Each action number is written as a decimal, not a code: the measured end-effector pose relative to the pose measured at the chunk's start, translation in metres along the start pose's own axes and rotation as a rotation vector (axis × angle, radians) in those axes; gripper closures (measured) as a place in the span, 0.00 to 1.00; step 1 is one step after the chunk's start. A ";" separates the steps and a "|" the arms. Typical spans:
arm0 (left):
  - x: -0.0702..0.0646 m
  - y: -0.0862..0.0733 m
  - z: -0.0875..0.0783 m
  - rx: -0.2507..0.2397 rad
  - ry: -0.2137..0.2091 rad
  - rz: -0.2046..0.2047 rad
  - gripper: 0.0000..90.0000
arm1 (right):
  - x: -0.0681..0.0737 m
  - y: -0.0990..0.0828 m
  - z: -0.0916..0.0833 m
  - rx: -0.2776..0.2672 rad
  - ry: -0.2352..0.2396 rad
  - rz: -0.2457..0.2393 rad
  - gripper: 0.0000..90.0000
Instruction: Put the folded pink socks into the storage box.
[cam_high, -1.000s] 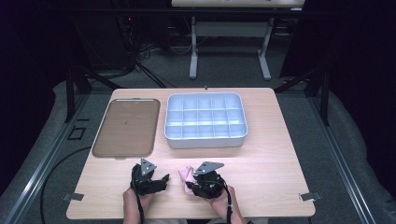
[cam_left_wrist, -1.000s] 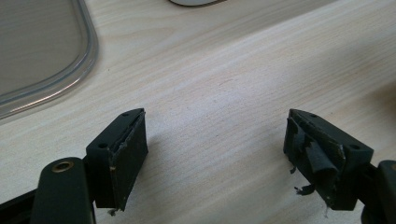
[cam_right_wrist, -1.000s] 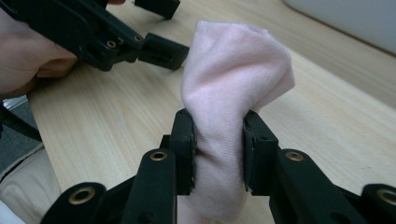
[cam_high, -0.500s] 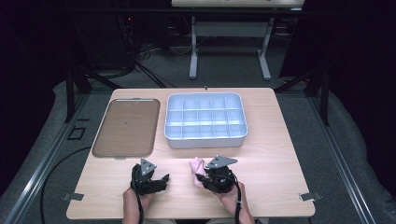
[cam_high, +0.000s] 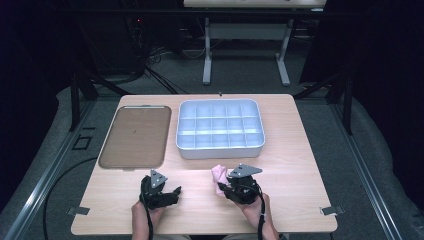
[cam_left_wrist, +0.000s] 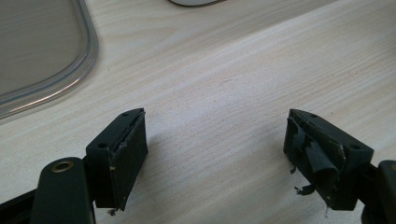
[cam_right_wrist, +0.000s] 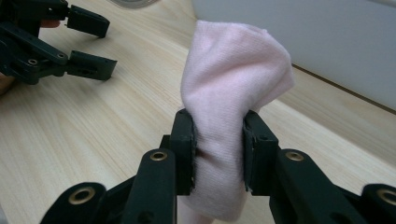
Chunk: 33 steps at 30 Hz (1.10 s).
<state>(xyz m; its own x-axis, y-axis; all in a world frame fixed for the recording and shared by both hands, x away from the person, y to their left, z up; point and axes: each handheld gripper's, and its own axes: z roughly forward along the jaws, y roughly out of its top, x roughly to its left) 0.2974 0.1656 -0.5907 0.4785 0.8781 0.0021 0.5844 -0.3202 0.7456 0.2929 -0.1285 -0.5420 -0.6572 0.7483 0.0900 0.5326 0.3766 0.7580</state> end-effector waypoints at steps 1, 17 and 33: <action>0.000 0.000 0.000 0.000 0.000 0.000 0.24 | -0.001 0.000 -0.001 0.004 -0.008 0.000 0.78; 0.000 0.000 0.000 0.000 0.000 0.001 0.24 | -0.021 0.002 -0.011 -0.003 -0.055 0.023 0.77; 0.000 0.000 0.000 -0.001 0.002 0.002 0.24 | -0.047 -0.001 -0.024 -0.018 -0.123 0.074 0.77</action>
<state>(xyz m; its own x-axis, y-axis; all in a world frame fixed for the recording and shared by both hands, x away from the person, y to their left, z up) 0.2972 0.1654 -0.5906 0.4783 0.8782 0.0053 0.5829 -0.3220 0.7460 0.3107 -0.1774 -0.5315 -0.5459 0.8352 0.0671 0.5666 0.3090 0.7639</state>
